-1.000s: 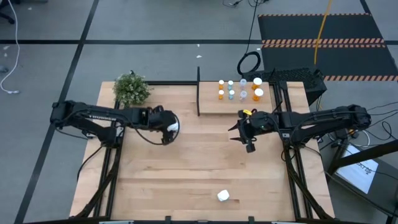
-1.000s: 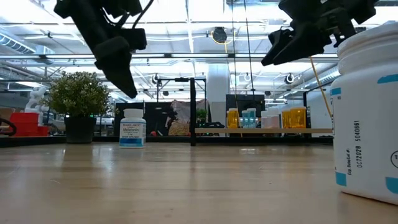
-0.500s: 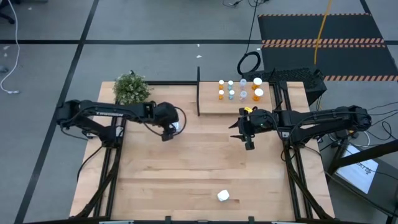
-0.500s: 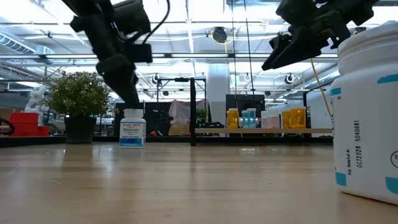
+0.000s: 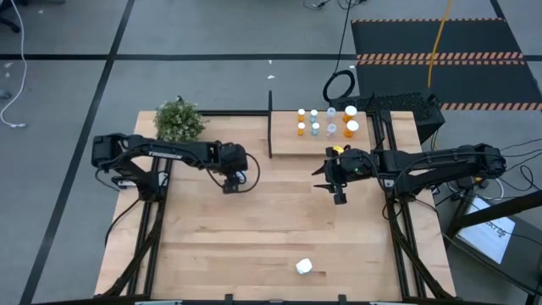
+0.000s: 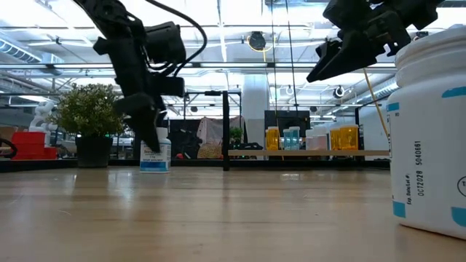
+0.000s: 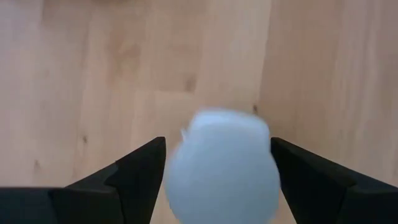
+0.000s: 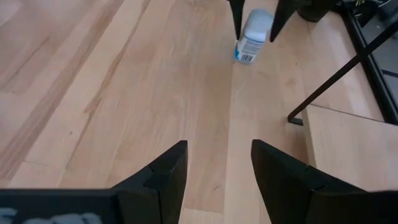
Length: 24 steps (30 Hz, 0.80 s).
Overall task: Pick and place medicine bottles onto shelf by color
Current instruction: Put the top white pill bottle on the shelf
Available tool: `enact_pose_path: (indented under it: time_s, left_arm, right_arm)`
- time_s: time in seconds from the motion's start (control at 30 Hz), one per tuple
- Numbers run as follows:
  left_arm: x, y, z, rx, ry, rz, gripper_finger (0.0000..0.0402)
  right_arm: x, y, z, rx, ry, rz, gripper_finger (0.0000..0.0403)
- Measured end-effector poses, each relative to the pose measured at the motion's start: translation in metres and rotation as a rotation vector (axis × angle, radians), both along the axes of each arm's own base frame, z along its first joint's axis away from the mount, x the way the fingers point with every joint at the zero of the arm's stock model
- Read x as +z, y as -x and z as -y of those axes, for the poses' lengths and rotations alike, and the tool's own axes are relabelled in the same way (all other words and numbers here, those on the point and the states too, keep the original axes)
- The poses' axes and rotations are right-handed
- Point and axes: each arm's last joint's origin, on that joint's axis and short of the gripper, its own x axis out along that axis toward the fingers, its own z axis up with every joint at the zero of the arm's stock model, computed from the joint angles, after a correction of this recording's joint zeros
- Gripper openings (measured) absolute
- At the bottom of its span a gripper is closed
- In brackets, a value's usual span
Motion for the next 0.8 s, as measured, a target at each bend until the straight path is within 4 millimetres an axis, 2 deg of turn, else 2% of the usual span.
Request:
enact_pose_path:
  time_s: [0.37,0.57,0.8]
  left_arm:
    - [-0.002,0.001,0.006,0.099,0.040,-0.016,0.0285]
    - [-0.019,0.010,0.018,0.123,0.012,-0.032,0.0285]
    - [-0.032,0.011,0.027,0.163,-0.016,0.075,0.0284]
  right_arm:
    - [0.000,0.000,0.000,-0.015,-0.022,-0.002,0.0173]
    - [0.000,0.000,0.000,-0.015,-0.022,0.003,0.0173]
    - [0.002,-0.002,0.000,-0.014,-0.020,0.028,0.0173]
